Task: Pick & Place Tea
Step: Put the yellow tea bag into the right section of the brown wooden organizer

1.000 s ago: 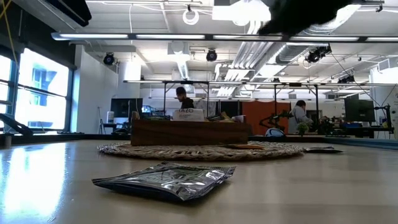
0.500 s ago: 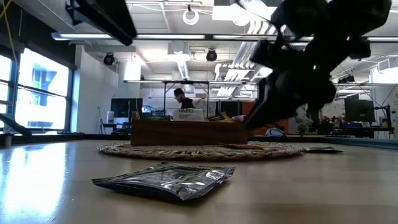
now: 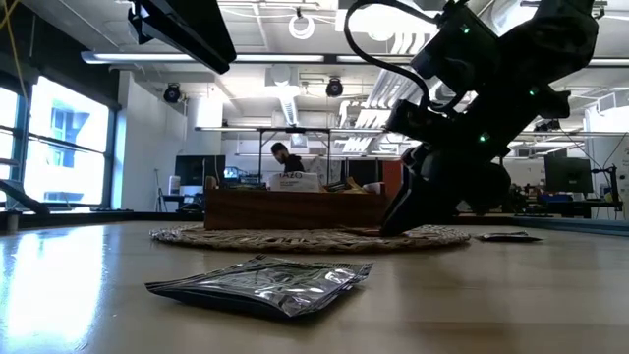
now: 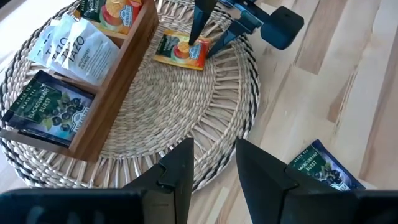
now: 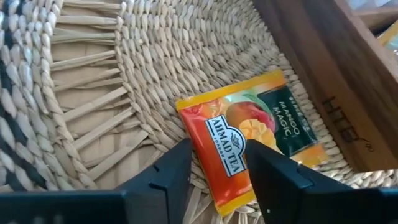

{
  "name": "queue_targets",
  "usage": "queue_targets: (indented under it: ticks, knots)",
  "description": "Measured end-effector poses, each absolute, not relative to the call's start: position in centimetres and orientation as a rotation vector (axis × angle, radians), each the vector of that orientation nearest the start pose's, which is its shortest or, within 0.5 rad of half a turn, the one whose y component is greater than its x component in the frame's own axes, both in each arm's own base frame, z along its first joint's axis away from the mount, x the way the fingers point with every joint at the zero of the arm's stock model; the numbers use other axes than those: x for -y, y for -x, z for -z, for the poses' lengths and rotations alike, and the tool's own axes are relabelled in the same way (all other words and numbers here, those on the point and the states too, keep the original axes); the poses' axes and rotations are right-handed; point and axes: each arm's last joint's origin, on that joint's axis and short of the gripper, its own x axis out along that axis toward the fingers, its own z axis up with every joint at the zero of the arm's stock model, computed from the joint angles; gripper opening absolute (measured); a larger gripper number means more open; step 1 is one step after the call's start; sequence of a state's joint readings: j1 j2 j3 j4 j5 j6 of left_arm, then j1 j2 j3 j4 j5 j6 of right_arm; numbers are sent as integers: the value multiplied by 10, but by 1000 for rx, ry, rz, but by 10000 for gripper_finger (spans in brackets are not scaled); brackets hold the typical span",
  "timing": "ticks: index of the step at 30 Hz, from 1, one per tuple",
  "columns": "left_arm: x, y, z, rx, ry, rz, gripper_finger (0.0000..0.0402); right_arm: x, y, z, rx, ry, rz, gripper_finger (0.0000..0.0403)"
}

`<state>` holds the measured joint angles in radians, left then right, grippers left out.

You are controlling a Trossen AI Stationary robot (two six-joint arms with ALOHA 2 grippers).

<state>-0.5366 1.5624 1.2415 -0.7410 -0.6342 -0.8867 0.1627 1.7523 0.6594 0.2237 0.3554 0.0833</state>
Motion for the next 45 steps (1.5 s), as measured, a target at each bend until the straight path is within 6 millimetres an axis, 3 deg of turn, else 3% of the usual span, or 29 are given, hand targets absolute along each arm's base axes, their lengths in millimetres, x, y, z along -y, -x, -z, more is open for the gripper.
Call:
queue_targets:
  ticks: [11, 17, 22, 28, 33, 38, 45]
  knots:
    - [145, -278, -267, -761, 234, -457, 117, -34, -294, -100, -848, 64, 112, 8]
    - [145, -277, -267, -761, 233, -458, 117, -44, -294, -113, -776, 88, 72, 7]
    - [145, -277, -267, -765, 227, -462, 117, -51, -296, -138, -650, 122, 110, 8]
    - [145, -277, -266, -767, 225, -463, 117, -54, -291, -165, -540, 270, 266, 5]
    - [145, -277, -266, -768, 223, -464, 117, -37, -292, -171, -551, 480, 456, 2]
    - [145, -277, -266, -768, 224, -464, 117, -11, -299, -166, -555, 361, 375, 2]
    - [144, -277, -267, -769, 223, -464, 117, 12, -301, -154, -617, 322, 335, 1]
